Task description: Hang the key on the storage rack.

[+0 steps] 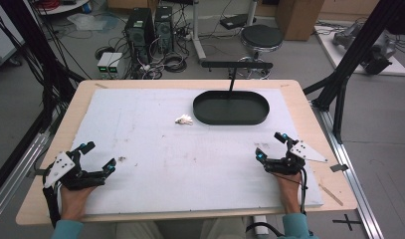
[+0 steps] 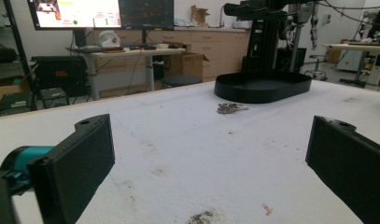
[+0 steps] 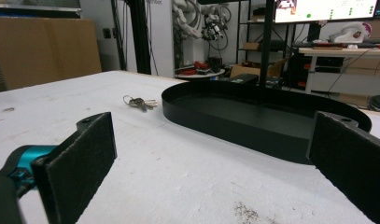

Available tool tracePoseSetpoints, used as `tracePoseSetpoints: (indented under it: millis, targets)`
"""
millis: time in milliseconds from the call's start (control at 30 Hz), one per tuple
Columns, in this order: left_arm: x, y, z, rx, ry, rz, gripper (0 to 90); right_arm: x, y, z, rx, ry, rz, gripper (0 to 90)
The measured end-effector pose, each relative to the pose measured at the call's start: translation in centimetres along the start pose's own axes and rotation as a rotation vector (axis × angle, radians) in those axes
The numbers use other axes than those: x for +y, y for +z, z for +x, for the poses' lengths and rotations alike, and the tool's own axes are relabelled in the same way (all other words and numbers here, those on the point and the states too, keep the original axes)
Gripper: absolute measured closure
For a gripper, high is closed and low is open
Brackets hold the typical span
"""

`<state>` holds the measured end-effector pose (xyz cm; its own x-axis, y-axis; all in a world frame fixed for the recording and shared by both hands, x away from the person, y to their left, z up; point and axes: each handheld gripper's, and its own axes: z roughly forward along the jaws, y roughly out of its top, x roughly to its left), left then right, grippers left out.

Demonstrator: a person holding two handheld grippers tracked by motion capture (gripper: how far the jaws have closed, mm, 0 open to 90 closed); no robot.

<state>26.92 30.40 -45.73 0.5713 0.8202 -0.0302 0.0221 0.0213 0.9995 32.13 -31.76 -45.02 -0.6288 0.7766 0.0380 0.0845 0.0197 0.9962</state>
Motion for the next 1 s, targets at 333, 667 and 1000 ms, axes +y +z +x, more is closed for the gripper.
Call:
tracePoseSetpoints:
  millis: [333, 667, 1000]
  targets:
    - [3.9, 2.3, 0.4, -0.021, 0.045, 0.044, 1.7, 0.0, 0.0, 0.0, 0.001, -0.002, 0.0, 0.6]
    - [9.4, 6.4, 1.4, -0.065, 0.152, 0.191, 1.7, 0.0, 0.0, 0.0, 0.001, -0.003, 0.0, 0.6]
    - [12.9, 11.7, 2.7, -0.157, 0.124, 0.341, 1.7, 0.0, 0.0, 0.0, 0.0, -0.003, 0.0, 0.6]
